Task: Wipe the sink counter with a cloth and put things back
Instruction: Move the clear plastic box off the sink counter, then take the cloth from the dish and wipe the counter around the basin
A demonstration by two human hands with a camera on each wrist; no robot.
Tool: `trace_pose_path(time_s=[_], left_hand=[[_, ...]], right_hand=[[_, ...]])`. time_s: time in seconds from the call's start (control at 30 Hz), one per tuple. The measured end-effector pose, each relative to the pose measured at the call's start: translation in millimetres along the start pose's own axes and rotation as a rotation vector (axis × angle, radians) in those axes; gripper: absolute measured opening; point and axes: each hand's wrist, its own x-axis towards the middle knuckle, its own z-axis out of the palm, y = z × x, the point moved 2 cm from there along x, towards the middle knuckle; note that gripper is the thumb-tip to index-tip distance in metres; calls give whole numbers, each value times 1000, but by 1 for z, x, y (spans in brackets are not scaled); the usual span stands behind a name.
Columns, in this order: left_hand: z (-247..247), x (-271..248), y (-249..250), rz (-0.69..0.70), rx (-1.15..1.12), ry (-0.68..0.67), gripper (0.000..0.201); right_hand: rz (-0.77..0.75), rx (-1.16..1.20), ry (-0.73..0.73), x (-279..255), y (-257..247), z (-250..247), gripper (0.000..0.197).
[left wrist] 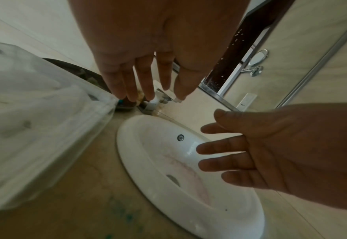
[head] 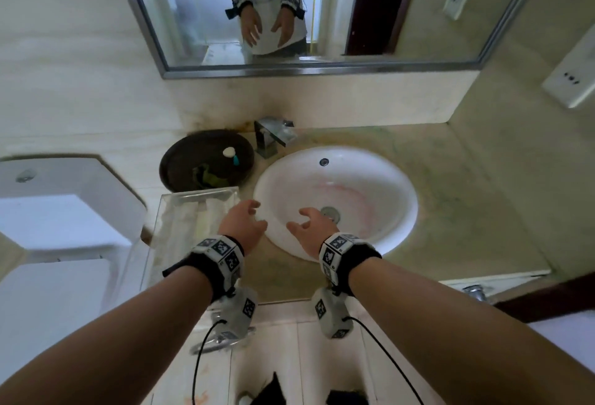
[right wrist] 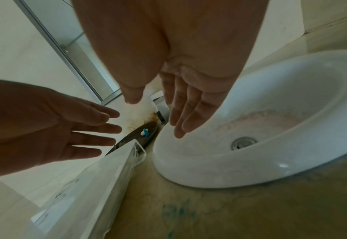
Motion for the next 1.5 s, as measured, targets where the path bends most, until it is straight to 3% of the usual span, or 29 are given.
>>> trace_pose_path(time_s=[0.33, 0.7, 0.93, 1.2, 1.33, 1.4, 1.5], left_hand=[[31, 2, 42, -42, -17, 88, 41], [-58, 58, -2, -141, 195, 224, 31], [-106, 160, -29, -82, 472, 9, 36], [-79, 238, -43, 57, 876, -286, 49], [-69, 248, -44, 160, 1099, -349, 28], [-66, 249, -42, 223, 1104, -329, 21], [-67, 243, -30, 166, 799, -291, 9]], right_hand=[[-136, -59, -105, 18, 18, -54, 56], [-263, -166, -297, 73, -53, -17, 53], [-316, -269, -332, 127, -107, 17, 51], [-217, -208, -382, 171, -125, 28, 49], [-206, -213, -349, 184, -118, 20, 44], [-191, -218, -343, 189, -113, 16, 42], [-167, -199, -343, 193, -105, 12, 38]])
